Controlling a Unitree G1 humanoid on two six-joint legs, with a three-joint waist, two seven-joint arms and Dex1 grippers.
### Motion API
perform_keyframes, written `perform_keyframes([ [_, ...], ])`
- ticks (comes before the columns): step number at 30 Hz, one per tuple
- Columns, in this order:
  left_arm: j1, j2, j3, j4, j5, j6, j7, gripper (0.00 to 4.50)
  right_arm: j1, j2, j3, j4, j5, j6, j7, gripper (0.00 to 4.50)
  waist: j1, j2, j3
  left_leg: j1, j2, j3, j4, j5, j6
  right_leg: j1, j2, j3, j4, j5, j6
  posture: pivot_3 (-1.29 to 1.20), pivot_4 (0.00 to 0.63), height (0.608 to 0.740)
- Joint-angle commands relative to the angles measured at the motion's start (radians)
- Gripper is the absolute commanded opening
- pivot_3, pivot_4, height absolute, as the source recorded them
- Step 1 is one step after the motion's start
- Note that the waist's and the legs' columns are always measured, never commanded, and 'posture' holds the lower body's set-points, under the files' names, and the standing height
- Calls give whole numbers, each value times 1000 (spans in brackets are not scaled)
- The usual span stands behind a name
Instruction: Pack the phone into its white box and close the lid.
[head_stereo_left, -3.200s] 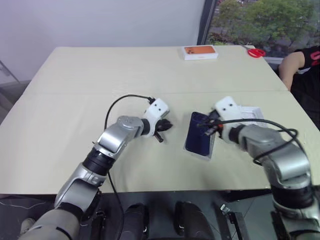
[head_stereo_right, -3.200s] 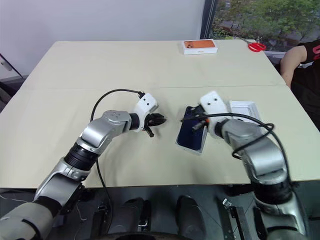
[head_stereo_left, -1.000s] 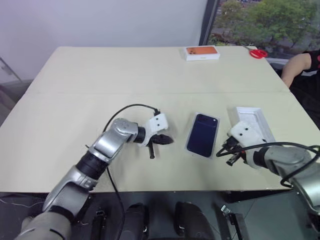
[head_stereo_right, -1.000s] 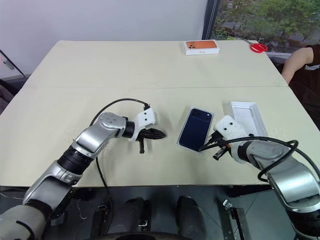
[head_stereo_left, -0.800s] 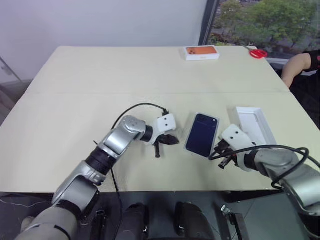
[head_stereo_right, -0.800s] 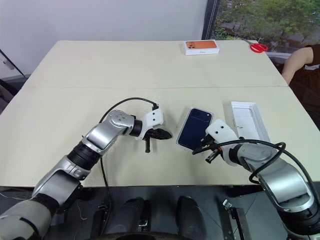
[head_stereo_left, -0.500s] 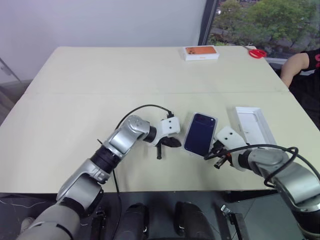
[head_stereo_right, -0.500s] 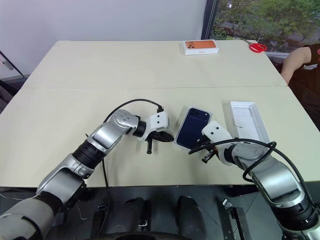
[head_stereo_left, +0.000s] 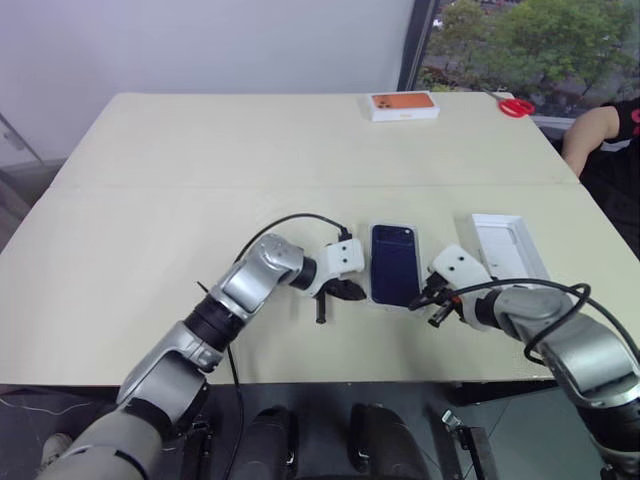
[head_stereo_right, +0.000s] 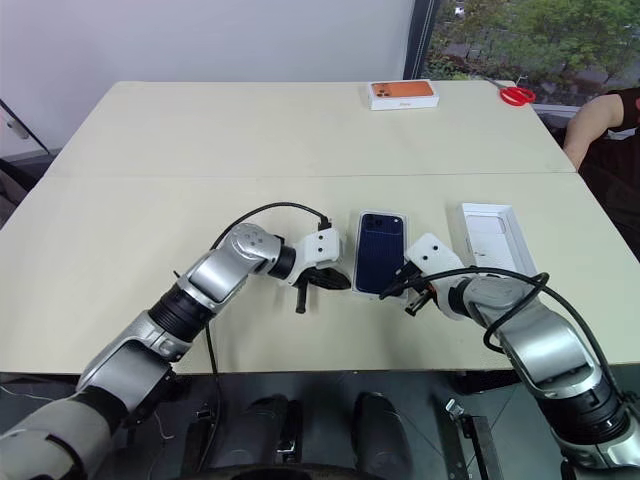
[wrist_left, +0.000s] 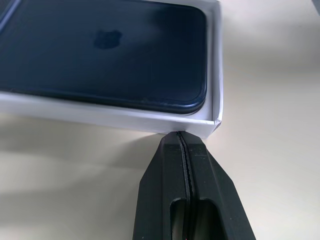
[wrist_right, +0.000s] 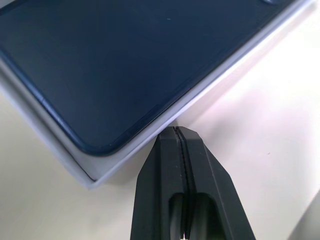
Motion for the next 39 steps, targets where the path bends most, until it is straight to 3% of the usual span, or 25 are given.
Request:
perform_keyframes([
  [1, -11, -44, -7, -41, -10, -5, 5, 22, -18, 4, 11, -29, 12, -37, 27, 0, 0, 0, 0, 0, 0, 0, 0, 0, 0, 0, 0, 0, 0, 0, 0, 0, 150, 740],
  [13, -9, -37, 8, -45, -13, -4, 2, 22, 0, -22, -34, -51, 4, -16, 35, 0, 0, 0, 0, 0, 0, 0, 0, 0, 0, 0, 0, 0, 0, 0, 0, 0, 150, 740],
  [17, -3, -11, 45, -54, -27, 1, 6, 22, 12, -64, -104, -68, 20, 6, 58, 0, 0, 0, 0, 0, 0, 0, 0, 0, 0, 0, 0, 0, 0, 0, 0, 0, 150, 740],
  [20, 12, 25, 99, -89, -59, 11, 2, 0, 15, -94, -200, -85, 60, 49, 85, 910, 0, 0, 0, 0, 0, 0, 0, 0, 0, 0, 0, 0, 0, 0, 0, 0, 150, 740],
  [23, 41, 79, 156, -135, -98, 10, -12, 0, -49, -70, -304, -55, 92, 163, 55, 2354, -6, 0, 0, 0, 0, 0, 0, 0, 0, 0, 0, 0, 0, 0, 0, 0, 150, 740],
  [26, 78, 124, 196, -167, -126, -35, -29, 0, -122, -52, -328, 16, 70, 281, -16, 4004, -3, 1, 0, 1, 1, 0, 0, 0, 0, 0, 0, 0, 1, 0, 0, 0, 150, 740],
  [39, 210, 182, 351, -256, -282, -208, -79, 0, -357, 12, -323, 435, 67, 409, -104, 4004, -2, 1, 0, 0, -1, 1, 0, 0, 0, 0, -4, 1, 0, 0, -1, 0, 150, 740],
])
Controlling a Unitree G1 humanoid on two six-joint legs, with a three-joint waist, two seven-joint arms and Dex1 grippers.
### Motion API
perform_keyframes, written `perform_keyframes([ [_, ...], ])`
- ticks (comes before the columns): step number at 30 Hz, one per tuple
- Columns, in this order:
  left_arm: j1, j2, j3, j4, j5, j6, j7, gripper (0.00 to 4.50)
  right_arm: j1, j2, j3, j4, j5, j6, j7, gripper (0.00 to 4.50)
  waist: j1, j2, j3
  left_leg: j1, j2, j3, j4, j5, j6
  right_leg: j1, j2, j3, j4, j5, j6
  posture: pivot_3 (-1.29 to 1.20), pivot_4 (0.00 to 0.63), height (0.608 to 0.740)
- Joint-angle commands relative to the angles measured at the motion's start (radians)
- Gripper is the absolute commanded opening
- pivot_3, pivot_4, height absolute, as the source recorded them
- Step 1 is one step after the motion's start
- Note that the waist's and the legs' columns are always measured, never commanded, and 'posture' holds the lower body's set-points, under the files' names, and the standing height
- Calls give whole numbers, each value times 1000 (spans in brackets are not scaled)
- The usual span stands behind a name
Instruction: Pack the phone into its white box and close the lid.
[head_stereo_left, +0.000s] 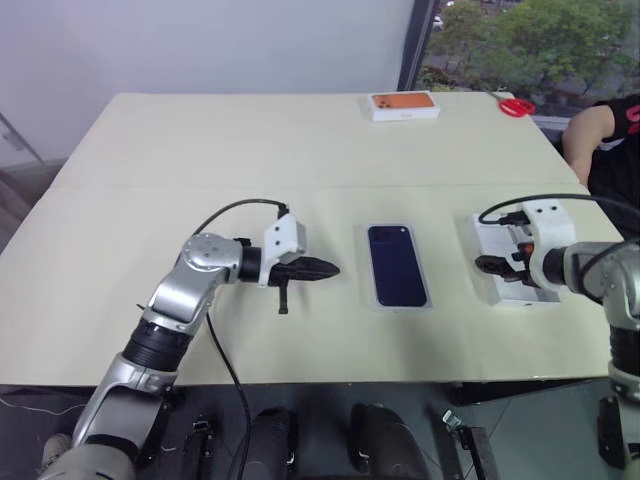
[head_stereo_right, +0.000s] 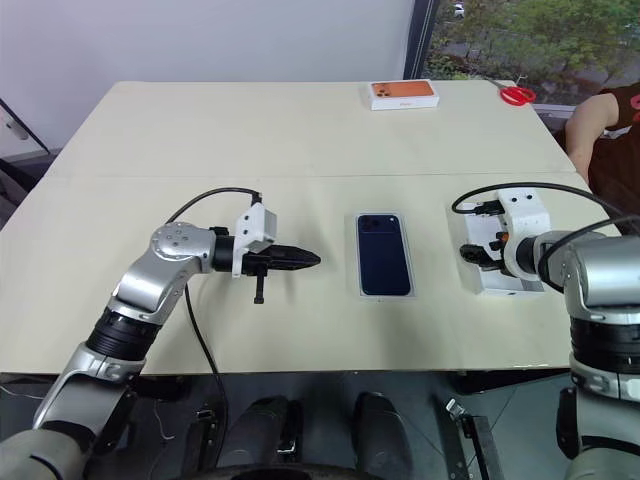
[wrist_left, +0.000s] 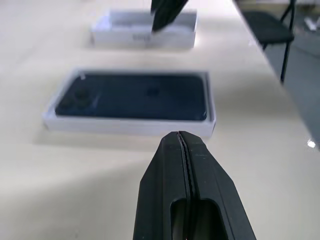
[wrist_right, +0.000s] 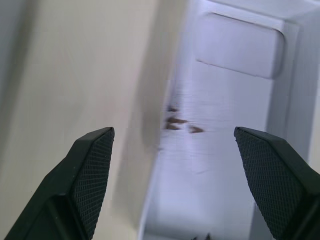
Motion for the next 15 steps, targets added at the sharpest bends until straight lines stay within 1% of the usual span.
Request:
perform_keyframes([
  [1, 2, 4, 30, -49, -40, -15, 1, 0, -48, 9, -24, 47, 13, 11, 4, 4004, 0, 0, 0, 0, 0, 0, 0, 0, 0, 0, 2, 0, 0, 0, 0, 0, 150, 740],
  [6, 15, 5, 13, -51, -27, -19, 27, 0, -82, 20, 14, 148, 16, -16, 14, 4004, 0, 0, 0, 0, 0, 0, 0, 0, 0, 0, 2, -1, 0, 0, 0, 0, 150, 740],
  [9, 15, 4, 10, -47, -24, -23, 36, 0, -84, 16, 34, 171, 17, -20, 15, 3246, -1, 0, 0, 0, 0, 0, 0, 0, 0, 0, 2, -1, 0, 0, 0, 0, 150, 740],
  [11, 14, 3, 12, -43, -25, -25, 41, 0, -88, 16, 32, 169, 21, -12, 14, 2254, -1, 0, 0, 0, 0, 0, 0, 0, 0, 0, 3, -1, 0, 0, 0, 0, 150, 740],
  [12, 14, 2, 12, -41, -25, -26, 43, 0, -91, 17, 31, 166, 24, -8, 15, 1620, -1, 0, 0, 0, 0, 0, 0, 0, 0, 0, 3, -1, 0, 0, 0, 0, 150, 740],
  [14, 14, 2, 14, -34, -26, -30, 47, 0, -100, 20, 18, 146, 38, 13, 18, 720, -1, 0, 0, 0, 0, 1, 0, 0, 0, 0, 3, -1, 0, 0, 0, 0, 150, 740],
  [15, 15, 3, 16, -30, -27, -31, 48, 0, -104, 21, 11, 137, 44, 22, 19, 169, -1, 0, 0, 0, 0, 1, 0, 0, 0, 0, 3, -1, 0, 0, 0, 0, 150, 740],
])
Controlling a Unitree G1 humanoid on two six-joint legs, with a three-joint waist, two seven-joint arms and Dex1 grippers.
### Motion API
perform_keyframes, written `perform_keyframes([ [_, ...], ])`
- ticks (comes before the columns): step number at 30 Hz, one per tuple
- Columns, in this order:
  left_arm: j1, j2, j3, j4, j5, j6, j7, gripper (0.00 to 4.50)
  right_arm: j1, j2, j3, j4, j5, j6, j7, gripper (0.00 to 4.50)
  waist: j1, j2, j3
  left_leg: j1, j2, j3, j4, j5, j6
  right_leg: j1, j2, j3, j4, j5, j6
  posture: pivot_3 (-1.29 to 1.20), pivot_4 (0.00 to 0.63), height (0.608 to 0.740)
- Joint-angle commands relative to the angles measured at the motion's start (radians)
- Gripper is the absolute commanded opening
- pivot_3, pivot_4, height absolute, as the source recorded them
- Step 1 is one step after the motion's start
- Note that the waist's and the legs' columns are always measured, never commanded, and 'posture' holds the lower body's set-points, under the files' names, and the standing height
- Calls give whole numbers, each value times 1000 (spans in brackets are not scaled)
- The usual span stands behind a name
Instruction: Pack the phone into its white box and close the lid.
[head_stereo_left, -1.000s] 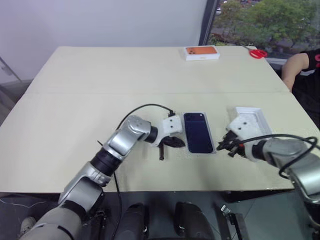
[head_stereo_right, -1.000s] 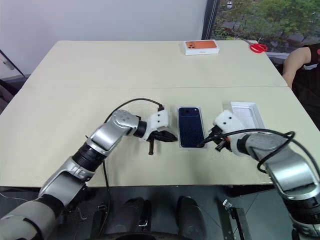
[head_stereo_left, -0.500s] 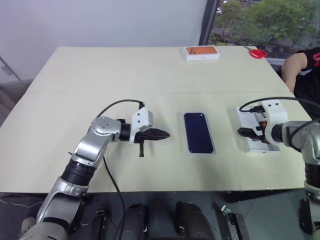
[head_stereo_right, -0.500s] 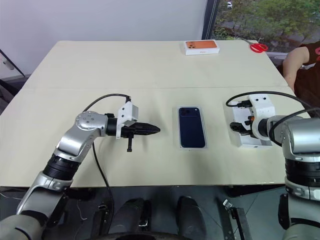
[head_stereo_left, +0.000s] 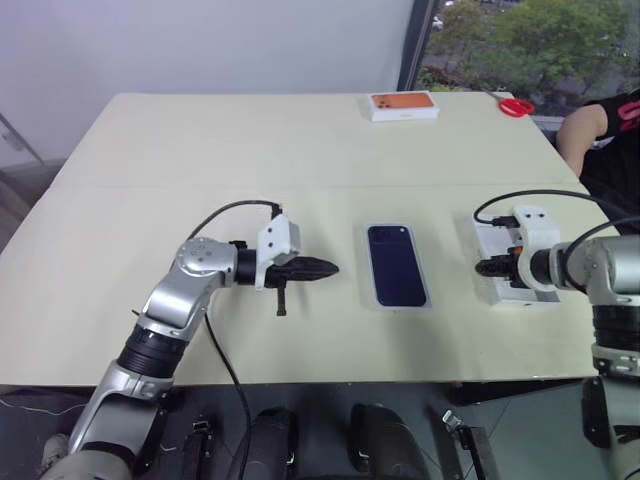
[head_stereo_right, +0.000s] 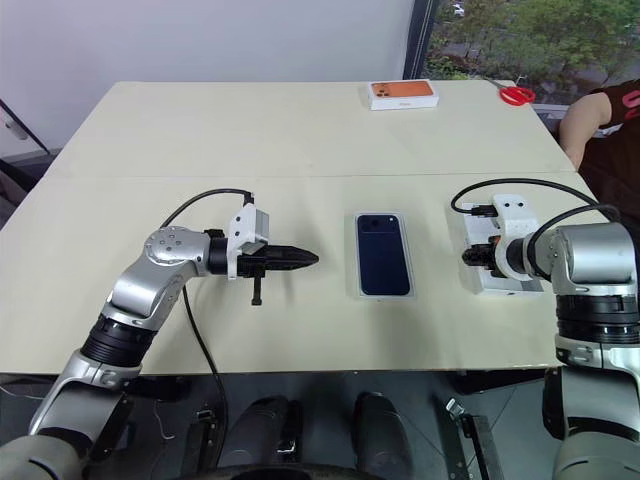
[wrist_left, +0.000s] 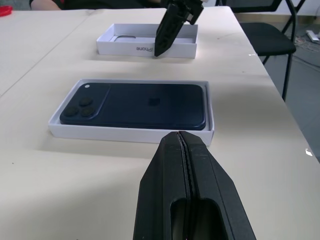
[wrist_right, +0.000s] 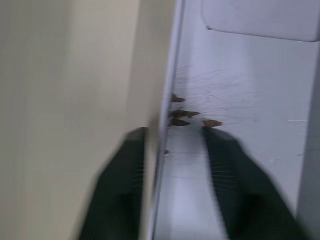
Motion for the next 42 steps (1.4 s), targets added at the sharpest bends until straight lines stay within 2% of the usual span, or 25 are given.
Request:
perform_keyframes([
  [1, -4, 1, 17, -13, -10, -24, 7, 0, -38, -4, -38, -47, 22, 28, 7, 30, 0, 0, 0, 0, 0, 0, 0, 0, 0, 0, 0, 0, 0, 0, 0, 0, 150, 740],
  [8, -10, 25, 69, 64, 28, -64, 85, 0, -115, 35, -141, -202, 85, 111, -12, 30, -5, 1, 1, 0, 0, 0, 0, 0, 0, -1, 0, 0, 1, 0, 0, 0, 150, 740],
  [12, -17, 54, 114, 124, 38, -82, 120, 0, -156, 124, -215, -253, 260, 112, -70, 30, -6, 1, 1, 0, 1, -1, -1, 0, 0, -1, 1, 0, 1, 0, 0, 0, 150, 740],
  [16, -17, 89, 134, 178, 55, -109, 128, 0, -181, 308, -293, -267, 602, 112, -284, 30, -8, 1, 0, 0, 2, -1, -1, 0, 0, -1, 1, 0, 2, 0, 0, 0, 150, 740],
  [20, -25, 100, 139, 201, 59, -124, 131, 0, -169, 577, -355, -225, 1016, 112, -645, 30, -13, 1, 1, 0, 2, 0, -1, 0, 0, -3, -1, 1, 2, 0, 0, 0, 150, 740],
  [22, -29, 93, 134, 205, 62, -126, 136, 0, -84, 556, -203, -220, 1398, -107, -941, 30, -6, 2, 1, -1, 2, -1, -1, 0, 0, -3, -2, 1, 3, 0, 0, 0, 150, 740],
  [24, -28, 84, 127, 199, 67, -124, 143, 0, -21, 548, -80, -249, 1607, -275, -1124, 30, -4, 1, 1, -1, 1, -1, -1, 0, 0, -2, -4, 0, 1, 0, 0, 0, 150, 740],
  [29, -25, 69, 110, 186, 75, -122, 150, 0, 89, 626, 7, -329, 1633, -433, -1268, 30, -23, 1, 0, -1, -1, 1, 0, 0, 0, -2, -3, 1, 1, 0, 0, 0, 150, 740],
  [32, -26, 59, 97, 179, 77, -119, 149, 0, 147, 669, 6, -344, 1633, -485, -1329, 30, -25, 1, 0, -1, 1, 0, -1, 0, 1, -1, 0, 1, 1, 0, 0, 0, 150, 740],
  [36, -34, 33, 69, 179, 87, -123, 145, 0, 190, 662, -29, -318, 1633, -506, -1402, 30, -26, 1, 0, -1, 2, 1, -1, 0, 1, -3, 0, 1, 2, 0, 0, 0, 150, 740],
  [37, -38, 24, 58, 181, 92, -125, 144, 0, 199, 658, -41, -310, 1633, -507, -1417, 574, -24, 1, 0, -1, 2, 1, -1, 0, 1, -2, 0, 2, 2, 0, 0, 0, 150, 740],
  [39, -53, -5, 36, 192, 102, -129, 149, 0, 199, 657, -61, -312, 1633, -515, -1439, 1305, -22, 1, 0, -1, 2, 0, -1, 0, 1, -2, 0, 2, 2, 0, 0, 0, 150, 740],
  [42, -71, -41, 18, 206, 109, -124, 155, 0, 164, 644, -88, -318, 1633, -519, -1440, 2883, -24, 1, 0, -1, 1, 1, -1, 0, 1, -2, 0, 1, 1, 0, 0, 0, 150, 740],
])
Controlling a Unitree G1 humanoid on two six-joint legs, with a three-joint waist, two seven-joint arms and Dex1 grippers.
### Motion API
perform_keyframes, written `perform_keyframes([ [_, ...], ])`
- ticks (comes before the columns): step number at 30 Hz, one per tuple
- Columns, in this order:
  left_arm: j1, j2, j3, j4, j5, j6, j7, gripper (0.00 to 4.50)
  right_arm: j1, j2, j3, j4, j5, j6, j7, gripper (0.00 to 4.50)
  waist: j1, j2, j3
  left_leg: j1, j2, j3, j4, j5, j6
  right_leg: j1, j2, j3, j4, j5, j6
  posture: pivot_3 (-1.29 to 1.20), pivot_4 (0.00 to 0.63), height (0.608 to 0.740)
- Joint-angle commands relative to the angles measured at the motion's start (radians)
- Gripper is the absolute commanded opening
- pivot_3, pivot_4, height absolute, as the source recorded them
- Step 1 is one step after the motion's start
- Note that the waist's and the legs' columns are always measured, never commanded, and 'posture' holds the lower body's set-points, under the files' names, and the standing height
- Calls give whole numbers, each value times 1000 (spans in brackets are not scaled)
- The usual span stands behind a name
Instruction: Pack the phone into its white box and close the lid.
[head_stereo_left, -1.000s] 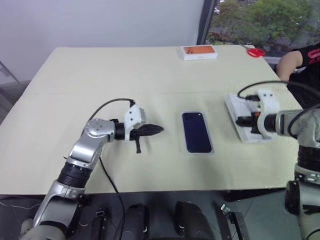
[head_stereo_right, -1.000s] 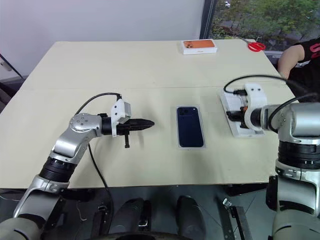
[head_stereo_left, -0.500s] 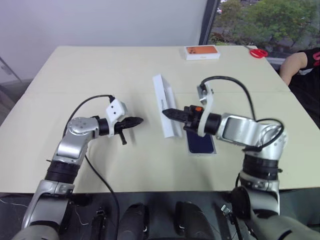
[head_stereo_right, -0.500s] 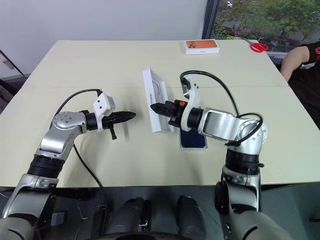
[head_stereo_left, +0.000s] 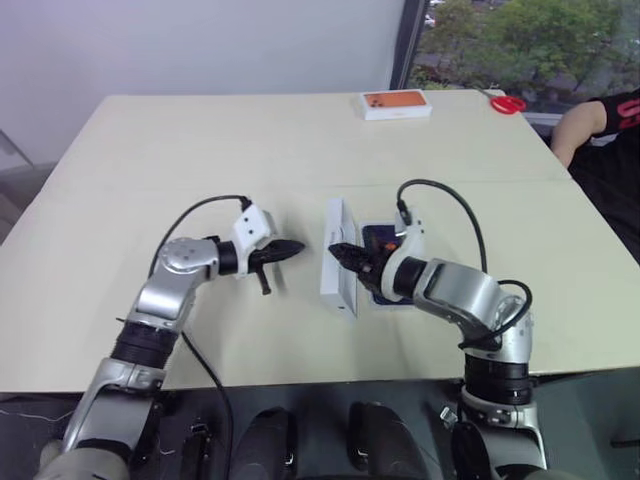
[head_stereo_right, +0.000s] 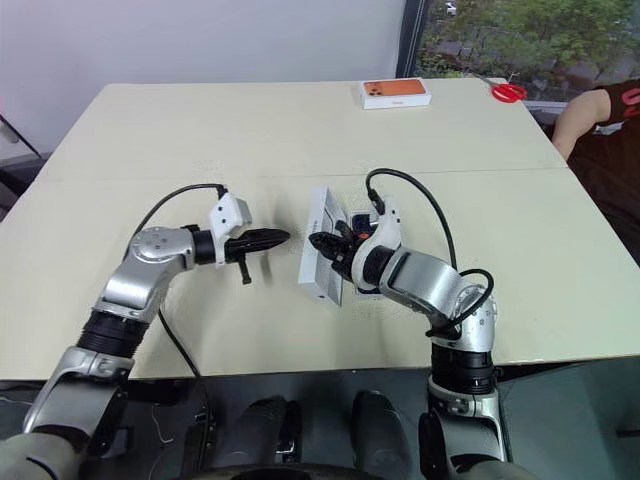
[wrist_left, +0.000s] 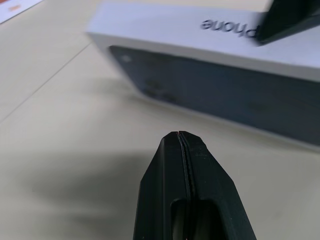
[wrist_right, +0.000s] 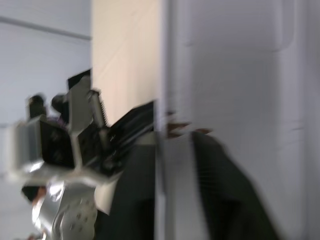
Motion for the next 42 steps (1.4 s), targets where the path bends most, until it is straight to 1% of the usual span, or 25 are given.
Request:
perform_keyframes([
  [1, -38, -30, -14, -10, 4, -12, -1, 0, -46, -32, -46, -18, 21, -5, 3, 3349, -1, 0, 0, 0, 0, 0, 0, 0, 0, 0, 0, 0, 0, 0, 0, 0, 150, 740],
  [3, -42, -57, -36, -25, 0, -9, -17, 0, -84, -104, -70, -7, 21, 11, 33, 4261, -1, 0, 0, 0, 0, 0, 0, 0, 0, 0, 0, 0, 0, 0, 0, 0, 150, 740],
  [5, -46, -75, -49, -32, -1, -3, -21, 0, -108, -160, -85, 5, 21, 21, 59, 4261, -1, 0, 0, 0, 0, 0, 0, 0, 0, 0, 0, 0, 0, 0, 0, 0, 150, 740],
  [9, -59, -133, -80, -32, 10, 13, -1, 0, -152, -329, -104, 54, 21, 42, 122, 4261, 1, 0, 0, 0, 0, 0, 0, 0, 0, 0, 0, 0, 0, 0, 0, 0, 150, 740],
  [13, -71, -184, -99, -14, 32, 21, 40, 0, -155, -508, -50, 85, 13, 71, 170, 4261, 2, 0, 0, 0, 0, 0, 0, 0, 1, 1, 0, 0, -1, 0, 0, 0, 150, 740],
  [15, -79, -209, -83, -9, 19, 48, 65, 0, -155, -596, -18, 85, -54, 110, 230, 4261, 2, 0, 0, 0, 0, 0, 0, 0, 1, 1, 0, 0, -1, 0, 0, 0, 150, 740],
  [19, -79, -198, -50, -22, 6, 75, 82, 0, -155, -680, 24, 74, -155, 132, 346, 4261, -3, 0, 0, 0, 1, 0, 0, -1, 2, 1, 1, 1, -1, 0, 0, 0, 150, 740],
  [22, -70, -135, 0, -58, -5, 106, 83, 0, -158, -745, 58, 32, -293, 163, 463, 4261, 0, 0, 0, 1, 2, 0, 0, -1, 2, 1, 3, 1, -1, 0, 0, 0, 150, 740],
  [24, -67, -108, 13, -74, -11, 120, 82, 0, -156, -762, 69, 20, -353, 166, 515, 4261, 1, 0, 0, 0, 3, 0, 0, -1, 2, 0, 4, 1, -1, 0, 0, 0, 150, 740],
  [26, -57, -48, 24, -99, -18, 150, 54, 0, -154, -809, 109, -19, -482, 175, 607, 3742, 3, 0, 0, 0, 3, 0, 0, -1, 2, 0, 4, 1, -1, 0, 0, 0, 150, 740],
  [28, -38, 27, 4, -123, -6, 172, -4, 0, -156, -853, 162, -61, -607, 180, 713, 3001, 4, 0, 0, 0, 3, 0, 0, -1, 2, 1, 3, 0, -2, 0, 0, 0, 150, 740],
  [31, -6, 117, -61, -170, 14, 192, -101, 0, -167, -897, 245, -111, -759, 175, 853, 1377, 3, 0, 0, 0, 2, 0, 0, -1, 2, 0, 3, 0, -2, 0, 0, 0, 150, 740],
  [33, 4, 137, -98, -198, 21, 210, -123, 0, -170, -913, 293, -137, -846, 173, 929, 429, 5, 0, 0, 0, 2, 0, 0, -1, 2, 0, 2, 0, -2, -1, -1, 0, 150, 740],
  [37, -3, 119, -162, -196, 73, 225, -97, 0, -169, -904, 351, -166, -986, 155, 1043, 429, 20, 0, 0, 0, 1, 0, 1, -1, 2, 0, -1, 0, -3, -2, -4, 0, 150, 740],
  [39, -19, 92, -196, -179, 108, 239, -68, 0, -172, -885, 371, -172, -1040, 150, 1086, 429, 25, 0, 0, 0, 1, 0, 1, -1, 2, 0, -1, 0, -3, -2, -4, 0, 150, 740],
  [42, -40, 51, -215, -160, 134, 260, -35, 0, -175, -851, 376, -169, -1097, 156, 1131, 429, 25, 0, 1, -1, 1, 0, 1, -1, 2, 0, -1, 0, -3, -1, -2, 0, 150, 740],
])
